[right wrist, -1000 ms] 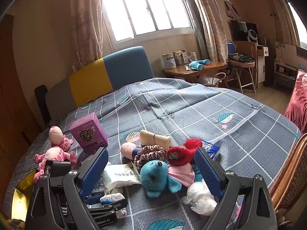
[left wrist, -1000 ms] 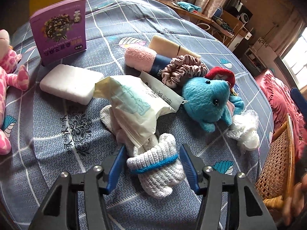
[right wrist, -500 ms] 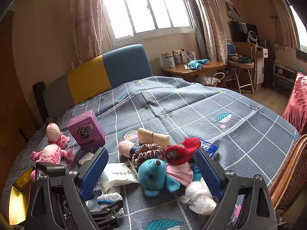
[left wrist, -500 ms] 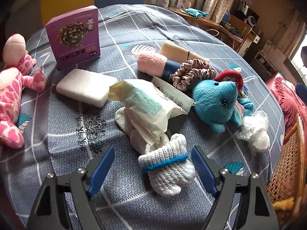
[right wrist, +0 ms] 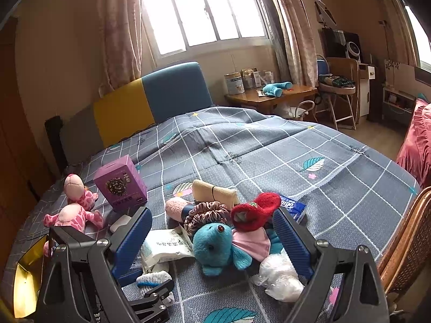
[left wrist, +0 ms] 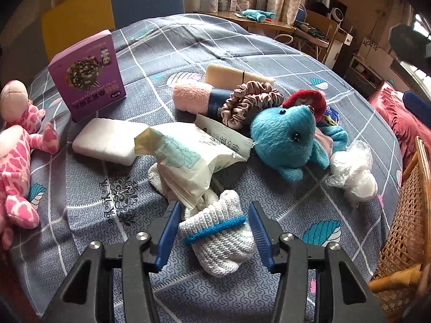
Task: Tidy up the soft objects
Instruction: 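Close the left tool on the white knitted glove, then grasp the white wet-wipe packet with the right tool while the left tool holds the glove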
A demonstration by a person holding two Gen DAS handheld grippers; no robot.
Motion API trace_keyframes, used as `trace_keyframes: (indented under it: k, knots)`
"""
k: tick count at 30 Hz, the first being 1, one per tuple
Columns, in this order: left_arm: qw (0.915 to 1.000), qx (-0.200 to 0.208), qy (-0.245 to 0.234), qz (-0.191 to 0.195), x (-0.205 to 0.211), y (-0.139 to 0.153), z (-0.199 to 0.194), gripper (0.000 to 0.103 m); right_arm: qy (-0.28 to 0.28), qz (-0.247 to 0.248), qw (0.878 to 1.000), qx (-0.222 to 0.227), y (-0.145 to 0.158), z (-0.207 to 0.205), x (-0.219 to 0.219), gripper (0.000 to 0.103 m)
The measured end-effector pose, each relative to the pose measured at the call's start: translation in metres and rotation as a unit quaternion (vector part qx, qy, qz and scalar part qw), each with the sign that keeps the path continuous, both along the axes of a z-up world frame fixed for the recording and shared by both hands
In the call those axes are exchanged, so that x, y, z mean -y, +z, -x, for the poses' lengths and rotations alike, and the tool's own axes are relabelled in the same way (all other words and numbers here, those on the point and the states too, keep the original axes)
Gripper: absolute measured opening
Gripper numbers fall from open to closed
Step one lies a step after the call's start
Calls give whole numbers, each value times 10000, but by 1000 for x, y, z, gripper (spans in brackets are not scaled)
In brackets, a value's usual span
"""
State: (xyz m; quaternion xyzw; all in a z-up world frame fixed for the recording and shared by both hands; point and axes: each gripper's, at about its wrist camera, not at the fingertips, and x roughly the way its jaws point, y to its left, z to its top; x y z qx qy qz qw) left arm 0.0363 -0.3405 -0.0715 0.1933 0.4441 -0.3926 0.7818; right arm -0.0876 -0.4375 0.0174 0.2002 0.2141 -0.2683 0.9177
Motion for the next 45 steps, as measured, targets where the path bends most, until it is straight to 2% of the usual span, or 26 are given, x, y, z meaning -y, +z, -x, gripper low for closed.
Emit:
trace_keyframes:
  k: [2,5,7,11,17,21,27,28,30,33,36,40,42,45]
  knots:
    - [10000,-4,-42,12,0,-1,0,41,-2,4,10000,2,0,0,0,93]
    - [9998,-111,-8,166,-6,3,-4,34,-27,-43,10000,-33,0,0,1,93]
    - [9989,-265,88,364,-17,7,-8,34,-37,-106,9999,-78,-1,-1,3,93]
    - [9967,-297,287,692,-47,23,-13,34,26,-320,9991,-289,-6,-7,8,90]
    - [9931,-76,615,1000,-100,46,-14,34,427,-792,9923,-857,-21,-27,8,80]
    - [9927,27,672,1005,-124,50,-12,34,1093,-1486,9762,-1141,-42,-48,-5,76]
    - [9931,-20,803,853,-156,37,-8,33,2072,-2212,9430,-1376,-58,-80,-44,76]
    - [9927,-110,822,881,-161,35,-8,33,2251,-2008,9424,-1449,-55,-84,-55,76]
    - [9918,-211,866,912,-171,30,-8,33,2724,-1031,9389,-1834,-45,-91,-87,76]
    - [9907,-268,953,931,-181,26,-8,33,3288,402,9108,-2463,-47,-92,-132,76]
    - [9905,-258,930,978,-186,25,-5,33,3666,1380,8754,-2834,-60,-91,-159,76]
    - [9898,-297,927,1039,-189,26,-4,33,4114,1889,8390,-3019,-78,-104,-178,76]
    - [9894,-279,915,1089,-191,28,-3,33,4209,2103,8294,-3012,-84,-112,-185,76]
    - [9883,-277,921,1186,-196,33,-2,33,4345,2241,8226,-2904,-88,-126,-193,76]
